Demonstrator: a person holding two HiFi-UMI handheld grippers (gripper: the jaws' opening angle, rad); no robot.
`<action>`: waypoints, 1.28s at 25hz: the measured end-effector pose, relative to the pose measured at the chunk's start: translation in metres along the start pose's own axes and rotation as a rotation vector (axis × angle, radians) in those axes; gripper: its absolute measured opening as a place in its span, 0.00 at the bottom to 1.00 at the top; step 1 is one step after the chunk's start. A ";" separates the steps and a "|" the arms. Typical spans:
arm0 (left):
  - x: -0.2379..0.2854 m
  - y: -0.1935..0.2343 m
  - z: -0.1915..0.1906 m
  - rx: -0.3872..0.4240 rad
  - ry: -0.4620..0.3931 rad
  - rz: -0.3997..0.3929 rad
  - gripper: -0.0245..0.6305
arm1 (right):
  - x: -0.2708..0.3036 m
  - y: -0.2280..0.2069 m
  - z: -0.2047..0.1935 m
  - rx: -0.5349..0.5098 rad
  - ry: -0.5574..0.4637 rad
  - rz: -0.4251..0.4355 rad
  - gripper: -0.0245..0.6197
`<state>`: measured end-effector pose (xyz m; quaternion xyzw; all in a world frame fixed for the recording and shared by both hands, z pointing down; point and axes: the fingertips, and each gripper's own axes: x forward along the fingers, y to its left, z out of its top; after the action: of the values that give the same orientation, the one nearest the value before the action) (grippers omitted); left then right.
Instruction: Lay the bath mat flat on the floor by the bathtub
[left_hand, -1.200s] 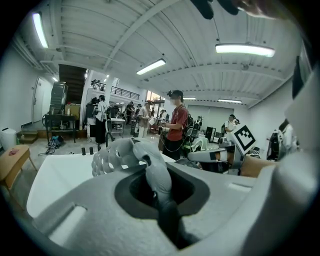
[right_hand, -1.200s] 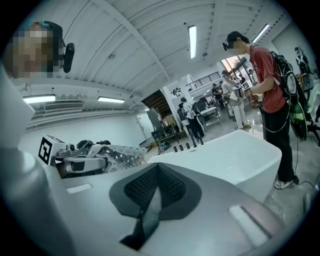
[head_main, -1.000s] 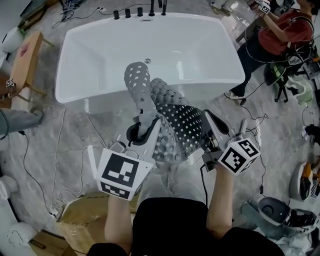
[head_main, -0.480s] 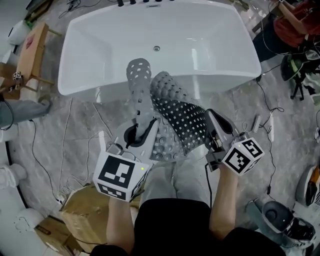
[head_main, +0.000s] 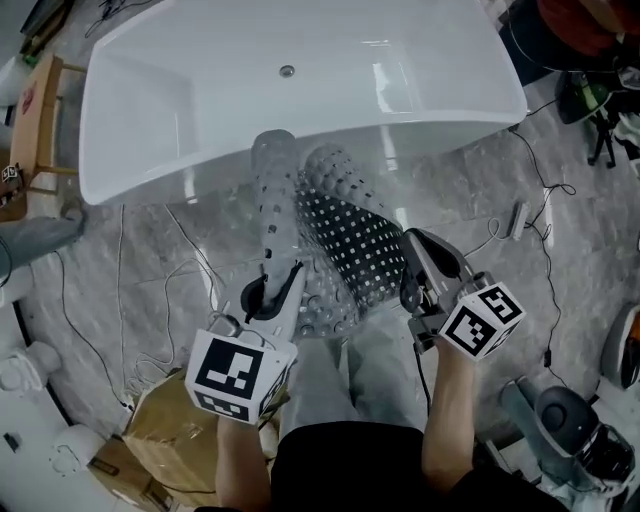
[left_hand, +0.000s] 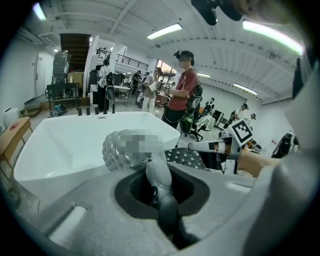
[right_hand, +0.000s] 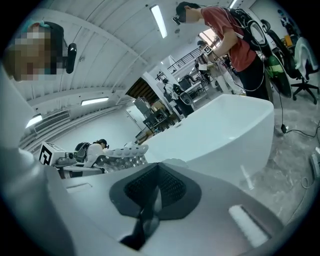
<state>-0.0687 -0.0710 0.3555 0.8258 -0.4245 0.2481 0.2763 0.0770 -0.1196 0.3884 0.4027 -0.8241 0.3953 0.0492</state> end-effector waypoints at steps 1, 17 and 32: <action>0.004 0.004 -0.005 -0.008 0.007 -0.007 0.07 | 0.004 -0.003 -0.005 0.002 0.012 -0.007 0.05; 0.054 0.025 -0.070 -0.091 0.058 -0.031 0.07 | 0.037 -0.052 -0.056 0.024 0.115 0.030 0.05; 0.136 0.045 -0.164 -0.196 0.172 0.029 0.07 | 0.071 -0.132 -0.123 0.035 0.266 0.073 0.05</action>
<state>-0.0650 -0.0607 0.5729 0.7644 -0.4332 0.2791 0.3875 0.0926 -0.1267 0.5815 0.3173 -0.8174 0.4611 0.1363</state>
